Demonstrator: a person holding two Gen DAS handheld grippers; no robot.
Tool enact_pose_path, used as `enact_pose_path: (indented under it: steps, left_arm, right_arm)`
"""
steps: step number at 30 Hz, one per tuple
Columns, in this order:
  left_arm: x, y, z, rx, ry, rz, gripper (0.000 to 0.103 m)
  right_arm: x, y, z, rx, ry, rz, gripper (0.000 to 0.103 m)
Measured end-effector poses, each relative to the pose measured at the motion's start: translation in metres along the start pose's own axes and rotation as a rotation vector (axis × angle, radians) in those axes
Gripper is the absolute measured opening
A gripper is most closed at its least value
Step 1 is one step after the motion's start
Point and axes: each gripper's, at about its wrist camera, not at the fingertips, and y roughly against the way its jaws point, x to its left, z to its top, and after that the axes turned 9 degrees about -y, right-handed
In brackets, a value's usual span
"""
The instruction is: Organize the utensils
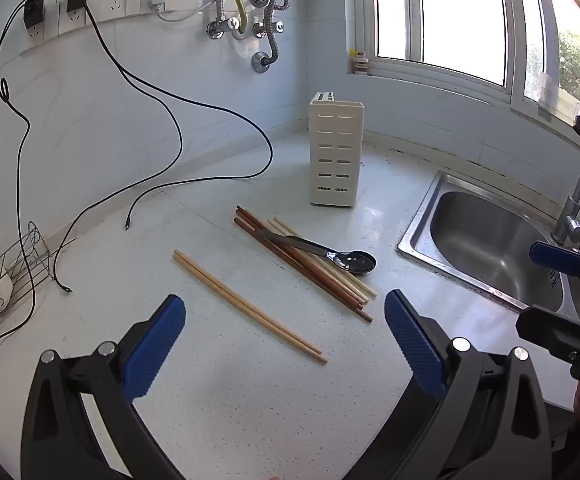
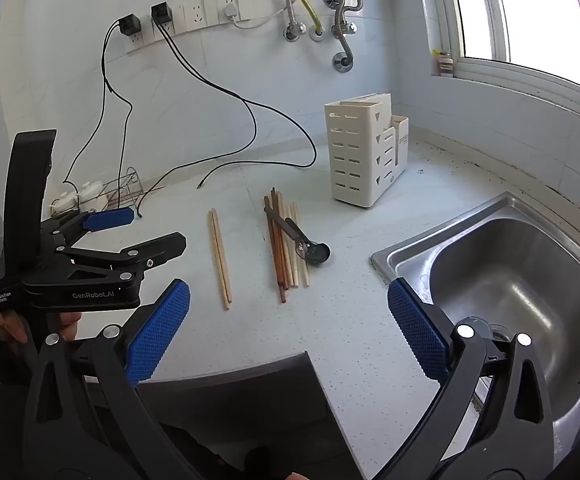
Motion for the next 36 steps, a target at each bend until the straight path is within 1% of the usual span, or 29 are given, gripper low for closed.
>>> enact_pose_path:
  steps: [11,36]
  left_arm:
    - [-0.002,0.002,-0.001,-0.007,-0.006,0.007,0.098]
    - [0.011,0.004,-0.001,-0.012,0.001,0.010,0.098]
  right_arm:
    - [0.000,-0.002,-0.001,0.003,0.000,-0.002,0.095]
    - [0.001,-0.003,-0.001,0.007,0.000,0.004,0.095]
